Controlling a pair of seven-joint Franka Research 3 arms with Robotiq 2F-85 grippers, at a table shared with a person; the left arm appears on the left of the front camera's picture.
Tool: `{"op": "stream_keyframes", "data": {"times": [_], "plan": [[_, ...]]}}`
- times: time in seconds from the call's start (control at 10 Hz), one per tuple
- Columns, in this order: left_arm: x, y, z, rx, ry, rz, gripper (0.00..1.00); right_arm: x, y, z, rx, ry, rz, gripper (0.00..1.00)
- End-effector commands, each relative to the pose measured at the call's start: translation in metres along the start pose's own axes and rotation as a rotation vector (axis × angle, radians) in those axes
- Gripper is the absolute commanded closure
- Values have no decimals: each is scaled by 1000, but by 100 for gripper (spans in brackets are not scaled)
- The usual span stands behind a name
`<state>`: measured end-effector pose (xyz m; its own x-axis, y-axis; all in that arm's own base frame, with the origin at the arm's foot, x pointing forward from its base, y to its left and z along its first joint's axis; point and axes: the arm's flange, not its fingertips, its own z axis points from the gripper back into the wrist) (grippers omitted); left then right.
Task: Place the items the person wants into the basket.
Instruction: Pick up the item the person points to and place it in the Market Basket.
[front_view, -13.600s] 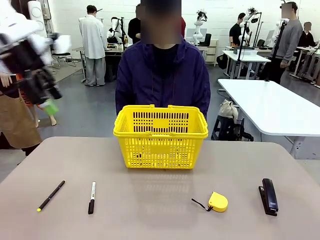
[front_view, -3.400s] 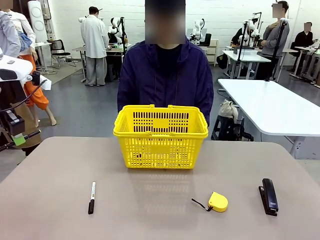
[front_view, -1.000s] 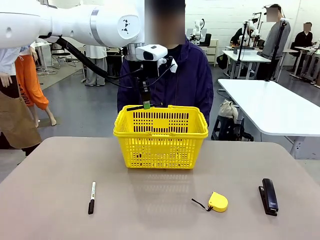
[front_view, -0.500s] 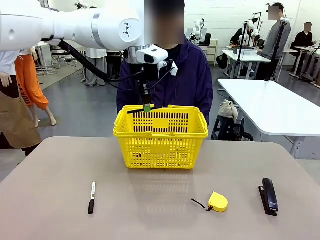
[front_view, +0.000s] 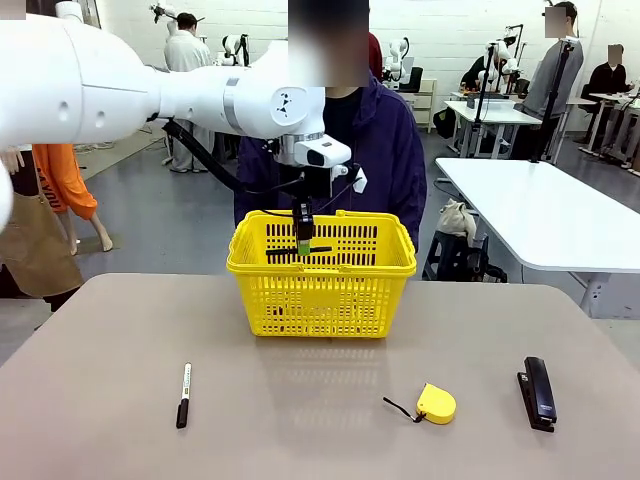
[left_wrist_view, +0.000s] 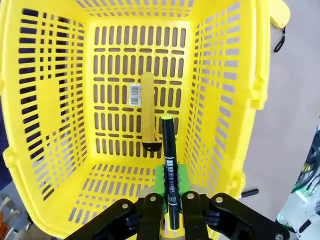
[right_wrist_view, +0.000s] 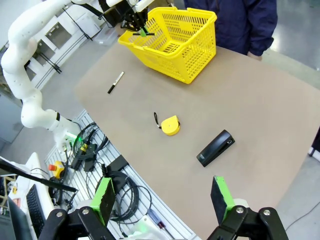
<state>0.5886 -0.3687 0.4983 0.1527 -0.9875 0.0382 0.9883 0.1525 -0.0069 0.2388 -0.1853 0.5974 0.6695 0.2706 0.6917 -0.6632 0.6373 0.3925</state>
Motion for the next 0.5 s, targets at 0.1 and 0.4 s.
{"op": "stream_keyframes", "data": {"times": [0.1,0.4], "plan": [[13,28,-8,-56,37,-21,89,1,-1,-1,25,-28,18,0],[17,32,-26,-89,56,-36,89,1,-1,-1,25,-28,18,0]]}}
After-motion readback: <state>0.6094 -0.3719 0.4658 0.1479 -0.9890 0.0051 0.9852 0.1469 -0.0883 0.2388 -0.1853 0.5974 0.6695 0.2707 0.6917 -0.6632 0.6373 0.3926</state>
